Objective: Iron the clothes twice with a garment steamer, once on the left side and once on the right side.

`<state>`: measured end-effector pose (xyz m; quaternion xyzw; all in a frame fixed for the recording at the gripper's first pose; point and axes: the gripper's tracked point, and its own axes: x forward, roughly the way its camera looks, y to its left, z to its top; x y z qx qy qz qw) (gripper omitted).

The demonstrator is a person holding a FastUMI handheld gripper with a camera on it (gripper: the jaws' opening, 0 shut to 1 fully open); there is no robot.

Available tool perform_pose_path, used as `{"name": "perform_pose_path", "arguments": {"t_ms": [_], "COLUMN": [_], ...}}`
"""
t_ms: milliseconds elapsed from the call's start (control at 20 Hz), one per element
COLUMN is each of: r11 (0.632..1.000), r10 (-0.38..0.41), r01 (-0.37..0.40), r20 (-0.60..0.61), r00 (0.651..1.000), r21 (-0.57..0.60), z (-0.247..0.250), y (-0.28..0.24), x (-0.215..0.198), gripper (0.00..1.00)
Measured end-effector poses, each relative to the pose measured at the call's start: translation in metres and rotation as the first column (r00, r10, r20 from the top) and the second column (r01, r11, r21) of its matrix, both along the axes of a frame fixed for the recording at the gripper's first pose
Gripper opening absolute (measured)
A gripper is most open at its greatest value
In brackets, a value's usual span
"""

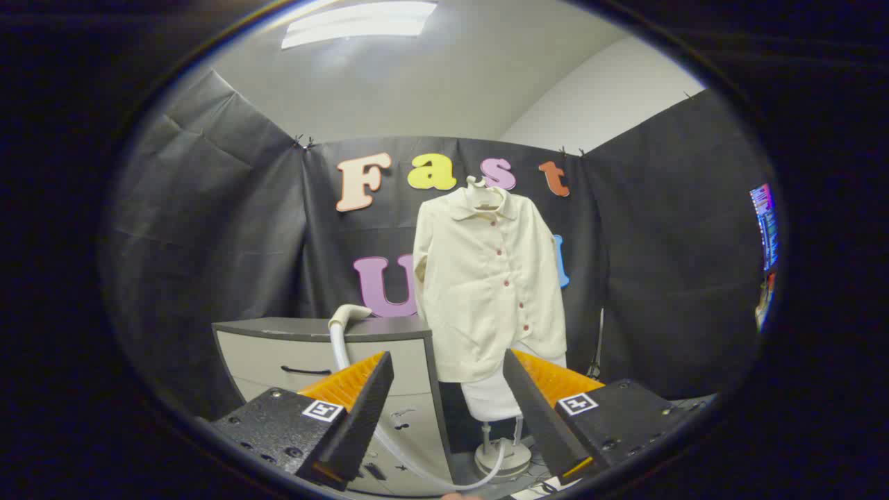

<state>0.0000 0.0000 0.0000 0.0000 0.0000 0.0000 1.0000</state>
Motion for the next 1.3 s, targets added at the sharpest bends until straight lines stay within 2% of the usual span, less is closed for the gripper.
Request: {"name": "perform_pose_path", "arguments": {"t_ms": [550,950,1150,1300], "r11": [1.000,0.999,0.992,0.990], "r10": [0.009,0.040,0.121,0.141], "r01": [-0.009,-0.040,-0.118,-0.143], "r20": [0.011,0.010,-0.051,-0.110], "r00": [1.000,0.999,0.991,0.984], "r21": [-0.024,0.018,0.051,-0.017], "z": [-0.006,-0.007,0.007,0.018], "y": [0.011,0.019,0.048,0.060], "x": [0.008,0.039,0.060,0.085], "gripper": [0.96,0.96,0.96,0.96]}}
